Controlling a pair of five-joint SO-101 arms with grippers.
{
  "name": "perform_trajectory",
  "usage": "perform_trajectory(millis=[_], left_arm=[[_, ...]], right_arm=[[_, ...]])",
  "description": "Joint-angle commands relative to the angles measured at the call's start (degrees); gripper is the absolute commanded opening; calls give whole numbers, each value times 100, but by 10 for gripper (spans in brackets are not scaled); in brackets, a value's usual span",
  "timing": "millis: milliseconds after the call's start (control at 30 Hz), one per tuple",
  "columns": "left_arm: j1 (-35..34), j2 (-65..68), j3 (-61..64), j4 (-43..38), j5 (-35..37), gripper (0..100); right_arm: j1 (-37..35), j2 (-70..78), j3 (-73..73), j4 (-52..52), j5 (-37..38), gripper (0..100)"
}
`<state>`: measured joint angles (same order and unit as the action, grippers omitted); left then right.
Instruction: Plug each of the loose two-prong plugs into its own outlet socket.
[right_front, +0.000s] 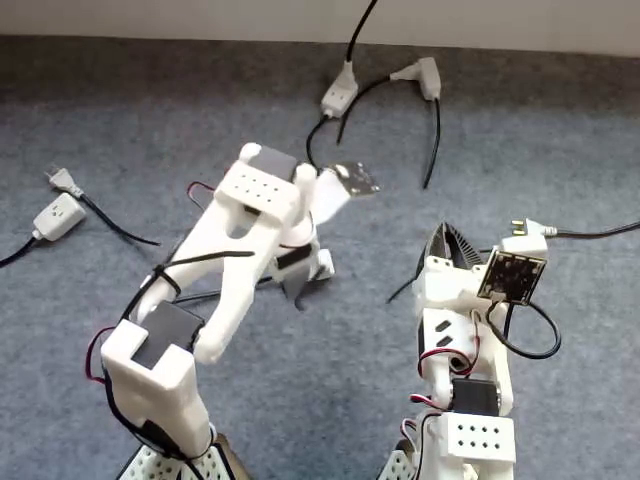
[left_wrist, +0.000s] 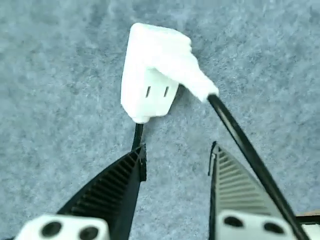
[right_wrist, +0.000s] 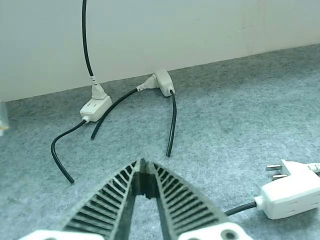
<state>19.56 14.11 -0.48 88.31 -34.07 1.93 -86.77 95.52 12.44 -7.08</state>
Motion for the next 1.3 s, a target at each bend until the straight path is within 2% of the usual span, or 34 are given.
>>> perform_trajectory(millis=[0, 167, 300, 467, 767, 1000, 1267], left_arm=[[215, -312, 92, -589, -18, 258], [207, -224, 127, -1222, -35, 271], [207, 356, 215, -1565, -44, 271], [251, 1077, 145, -1591, -53, 269], [224, 1068, 145, -1582, -53, 263], [207, 1068, -233, -1556, -44, 48], [57, 1077, -1877, -1240, -9, 49]], right_arm=[[-57, -110, 804, -127, 70, 8], [-57, -110, 804, -127, 70, 8], [-57, -110, 804, -127, 70, 8], [-57, -110, 804, -127, 70, 8], [-57, -110, 804, -136, 70, 8], [-57, -110, 804, -136, 70, 8], [-57, -110, 804, -136, 70, 8]])
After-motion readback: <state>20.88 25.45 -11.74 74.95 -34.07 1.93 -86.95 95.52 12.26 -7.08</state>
